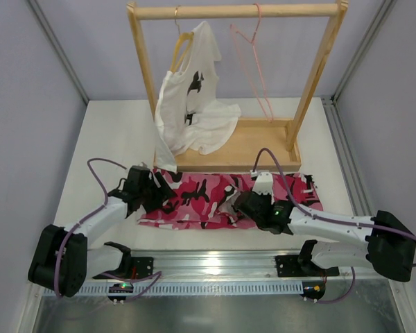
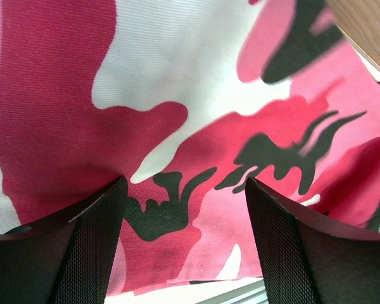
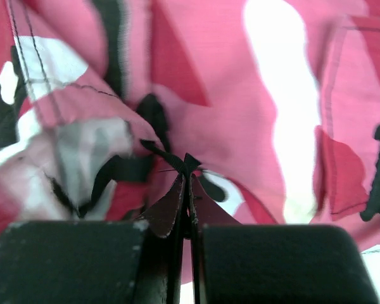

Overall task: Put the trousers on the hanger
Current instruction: Fold the trousers

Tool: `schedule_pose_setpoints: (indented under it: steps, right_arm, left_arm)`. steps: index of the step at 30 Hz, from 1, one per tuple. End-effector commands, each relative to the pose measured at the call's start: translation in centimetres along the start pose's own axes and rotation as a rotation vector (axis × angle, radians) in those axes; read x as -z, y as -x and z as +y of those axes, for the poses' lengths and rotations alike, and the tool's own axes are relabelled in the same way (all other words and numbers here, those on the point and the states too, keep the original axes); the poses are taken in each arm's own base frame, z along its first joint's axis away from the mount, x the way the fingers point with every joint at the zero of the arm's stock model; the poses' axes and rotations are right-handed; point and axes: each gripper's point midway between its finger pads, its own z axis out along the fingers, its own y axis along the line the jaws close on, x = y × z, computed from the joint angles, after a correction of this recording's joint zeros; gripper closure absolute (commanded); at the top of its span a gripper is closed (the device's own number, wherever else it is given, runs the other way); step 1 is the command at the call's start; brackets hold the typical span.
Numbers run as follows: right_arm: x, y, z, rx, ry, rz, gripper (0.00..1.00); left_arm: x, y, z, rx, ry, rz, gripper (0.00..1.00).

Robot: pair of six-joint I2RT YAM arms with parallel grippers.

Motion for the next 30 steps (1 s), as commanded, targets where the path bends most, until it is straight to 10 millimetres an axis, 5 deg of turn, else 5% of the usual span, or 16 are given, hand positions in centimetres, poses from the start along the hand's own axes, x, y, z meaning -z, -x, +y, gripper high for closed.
schedule_pose_setpoints:
  steps: [1, 4, 8, 11, 20, 23, 26, 30]
  right_arm:
    - [-0.5, 1.8, -1.2, -0.195, 0.010, -0.095, 0.96]
    - [-1.1, 3.3, -1.5, -0.237, 0.074, -0.103, 0.94]
    - [-1.3, 5.7, -0.9, -0.201, 0.134, -0.134, 0.69]
    - [-0.2, 6.6, -0.4, -0.174, 0.139, -0.080, 0.67]
    - [5.8, 11.8, 6.5, -0.188, 0.504, -0.100, 0.67]
    - [6.9, 11.5, 10.6, -0.182, 0.716, -0.061, 0.66]
    - [5.6, 9.0, 12.2, -0.189, 0.767, 0.026, 0.66]
    - [0.7, 4.9, 8.1, -0.180, 0.531, 0.078, 0.66]
  left_arm:
    - [-0.2, -0.5, 0.5, -0.019, -0.009, 0.007, 0.24]
    - [0.2, -0.4, -0.8, -0.038, -0.073, 0.008, 0.23]
    - [1.2, -0.1, -1.6, -0.055, -0.099, 0.004, 0.23]
    - [1.9, 0.4, -1.6, -0.070, -0.075, -0.009, 0.23]
    - [1.9, 0.4, -1.4, -0.060, -0.062, -0.010, 0.23]
    - [1.7, 0.4, -1.3, -0.058, -0.055, -0.013, 0.23]
    - [1.3, 0.4, -1.0, -0.056, -0.042, -0.009, 0.23]
    - [0.7, 0.1, -0.3, -0.052, -0.015, 0.003, 0.23]
